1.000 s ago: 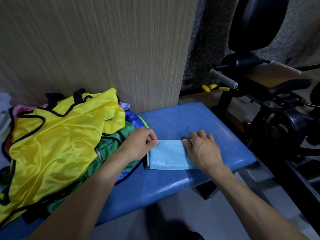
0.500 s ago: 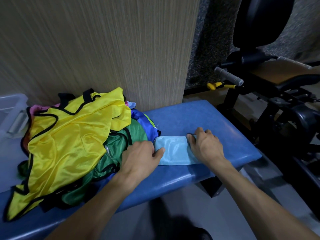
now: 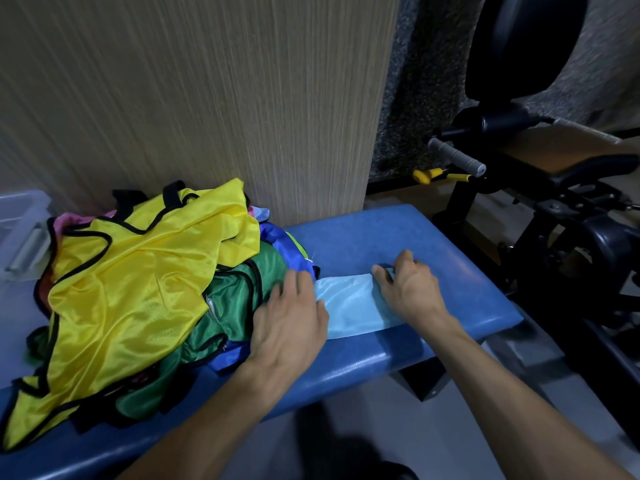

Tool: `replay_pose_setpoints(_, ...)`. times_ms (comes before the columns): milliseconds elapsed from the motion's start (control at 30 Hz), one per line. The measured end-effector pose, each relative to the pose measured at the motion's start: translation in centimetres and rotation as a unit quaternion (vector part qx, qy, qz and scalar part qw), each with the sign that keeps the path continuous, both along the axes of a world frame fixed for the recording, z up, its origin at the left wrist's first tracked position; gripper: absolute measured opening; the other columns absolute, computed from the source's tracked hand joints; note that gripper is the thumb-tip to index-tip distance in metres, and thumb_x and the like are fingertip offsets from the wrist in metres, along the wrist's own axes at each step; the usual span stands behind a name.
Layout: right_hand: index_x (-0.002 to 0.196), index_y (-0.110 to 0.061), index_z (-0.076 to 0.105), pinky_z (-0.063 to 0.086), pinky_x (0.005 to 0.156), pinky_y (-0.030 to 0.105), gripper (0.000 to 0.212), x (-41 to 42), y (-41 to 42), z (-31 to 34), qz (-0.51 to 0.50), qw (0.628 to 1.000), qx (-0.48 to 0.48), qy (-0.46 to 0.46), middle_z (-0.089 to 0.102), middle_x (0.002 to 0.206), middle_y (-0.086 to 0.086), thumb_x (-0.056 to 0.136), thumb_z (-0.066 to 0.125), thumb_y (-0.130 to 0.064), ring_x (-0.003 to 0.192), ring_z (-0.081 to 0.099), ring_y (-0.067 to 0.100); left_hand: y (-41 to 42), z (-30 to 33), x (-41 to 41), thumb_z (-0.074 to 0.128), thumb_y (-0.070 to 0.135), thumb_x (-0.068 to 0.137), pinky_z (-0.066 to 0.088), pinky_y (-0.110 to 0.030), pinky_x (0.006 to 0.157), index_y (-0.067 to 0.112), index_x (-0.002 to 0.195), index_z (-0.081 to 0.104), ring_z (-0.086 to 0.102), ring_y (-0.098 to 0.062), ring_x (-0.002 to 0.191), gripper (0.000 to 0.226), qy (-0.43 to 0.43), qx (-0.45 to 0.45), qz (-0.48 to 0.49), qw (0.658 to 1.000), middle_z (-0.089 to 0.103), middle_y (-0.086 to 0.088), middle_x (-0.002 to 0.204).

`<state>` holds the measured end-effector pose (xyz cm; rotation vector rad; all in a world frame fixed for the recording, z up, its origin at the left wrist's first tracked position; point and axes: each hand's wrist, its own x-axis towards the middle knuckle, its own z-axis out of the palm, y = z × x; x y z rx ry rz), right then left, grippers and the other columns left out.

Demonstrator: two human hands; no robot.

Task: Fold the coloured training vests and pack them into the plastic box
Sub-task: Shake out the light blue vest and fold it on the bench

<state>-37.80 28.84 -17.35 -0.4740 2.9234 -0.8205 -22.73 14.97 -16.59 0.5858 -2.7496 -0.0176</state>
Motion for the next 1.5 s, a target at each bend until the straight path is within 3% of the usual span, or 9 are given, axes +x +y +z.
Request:
replay_pose_setpoints(133, 0.101, -0.014, 0.038, 0.037, 0.072, 0.040, 0.041, -0.1, -0.5, 0.2, 0.006, 0.998, 0.055, -0.013, 0.063, 0.111, 0.021, 0.102, 0.046, -0.054, 0.105, 0.061, 0.042, 0.0, -1.2, -0.8, 0.050, 0.044, 0.094, 0.048, -0.043, 0.099, 0.015, 0.135, 0.056, 0.051, -0.028, 0.125, 0.051, 0.023, -0.027, -0.203, 0.979, 0.050, -0.006, 0.144)
replay_pose_setpoints(267, 0.106, -0.012, 0.043, 0.038, 0.071, 0.038, 0.046, -0.7, -0.5, 0.3, 0.006, 0.999, 0.040, -0.028, 0.063, 0.107, 0.016, 0.100, 0.049, -0.057, 0.102, 0.061, 0.040, -0.2, -3.7, -0.7, 0.035, 0.064, 0.097, 0.027, -0.046, 0.123, 0.011, 0.155, 0.036, 0.024, -0.028, 0.153, 0.080, -0.085, -0.027, -0.196, 0.977, 0.025, -0.012, 0.166)
replay_pose_setpoints(367, 0.108, -0.013, 0.046, 0.041, 0.071, 0.038, 0.047, -1.9, -0.2, 0.4, -0.004, 1.000, 0.001, -0.024, 0.061, 0.099, 0.011, 0.097, 0.055, -0.058, 0.097, 0.060, 0.038, 0.1, -4.2, -2.0, 0.033, 0.059, 0.098, 0.028, -0.046, 0.122, 0.009, 0.155, 0.036, 0.026, -0.030, 0.152, 0.076, -0.095, -0.026, -0.189, 0.977, 0.026, -0.014, 0.165)
replay_pose_setpoints(500, 0.133, -0.019, 0.048, 0.043, 0.083, 0.043, 0.045, -3.8, 0.5, 0.6, -0.002, 0.998, 0.012, 0.067, 0.053, 0.126, 0.009, 0.098, 0.059, -0.045, 0.112, 0.054, 0.036, 1.0, -4.2, -6.1, 0.028, 0.055, 0.097, 0.030, -0.048, 0.119, 0.005, 0.150, 0.045, 0.036, -0.034, 0.147, 0.075, -0.112, -0.024, -0.177, 0.977, 0.036, -0.019, 0.159)
replay_pose_setpoints(633, 0.138, -0.025, 0.053, 0.037, 0.100, 0.046, 0.042, -5.4, 0.9, 0.2, 0.090, 0.976, 0.061, 0.187, 0.045, 0.142, 0.003, 0.097, 0.059, -0.033, 0.129, 0.042, 0.030, 1.6, -3.2, -11.6, 0.004, 0.054, 0.093, -0.003, -0.044, 0.127, 0.008, 0.161, 0.008, -0.005, -0.030, 0.156, 0.082, -0.144, 0.015, -0.178, 0.973, -0.005, -0.016, 0.169)
replay_pose_setpoints(733, 0.147, -0.028, 0.046, 0.014, 0.120, 0.050, 0.043, -6.2, 0.5, -1.1, 0.116, 0.979, 0.092, 0.143, 0.034, 0.160, 0.001, 0.106, 0.040, -0.039, 0.151, 0.018, 0.029, 1.6, -2.9, -15.5, 0.021, 0.040, 0.106, -0.008, -0.043, 0.126, 0.010, 0.161, -0.004, -0.018, -0.025, 0.155, 0.068, -0.161, 0.013, -0.162, 0.974, -0.018, -0.010, 0.168)
replay_pose_setpoints(867, 0.161, -0.033, 0.017, -0.011, 0.123, 0.053, 0.056, -7.8, 0.3, -2.5, 0.056, 0.993, 0.083, 0.059, -0.002, 0.170, -0.006, 0.107, 0.015, -0.050, 0.154, -0.021, 0.025, 1.2, -2.8, -18.6, 0.021, 0.041, 0.108, -0.009, -0.046, 0.125, 0.015, 0.161, -0.006, -0.022, -0.024, 0.154, 0.066, -0.171, 0.009, -0.157, 0.973, -0.022, -0.007, 0.167)
replay_pose_setpoints(1133, 0.162, -0.036, 0.001, -0.005, 0.124, 0.056, 0.058, -12.7, -1.5, -3.6, 0.032, 0.993, 0.096, 0.063, -0.012, 0.169, -0.010, 0.106, 0.010, -0.051, 0.155, -0.019, 0.027, -2.7, -2.9, -20.5, 0.015, 0.045, 0.110, -0.006, -0.052, 0.125, 0.017, 0.162, -0.007, -0.021, -0.026, 0.154, 0.063, -0.176, -0.050, -0.173, 0.968, -0.021, 0.000, 0.168)
replay_pose_setpoints(1500, 0.162, -0.036, 0.005, -0.001, 0.125, 0.055, 0.061, -16.8, -3.1, -4.5, 0.027, 0.994, 0.079, 0.070, -0.005, 0.170, -0.009, 0.104, 0.013, -0.055, 0.156, -0.010, 0.028, -3.8, -3.5, -23.0, 0.017, 0.042, 0.110, 0.000, -0.040, 0.127, 0.022, 0.161, -0.011, -0.012, -0.016, 0.156, 0.061, -0.164, 0.081, -0.170, 0.968, -0.025, 0.010, 0.166)
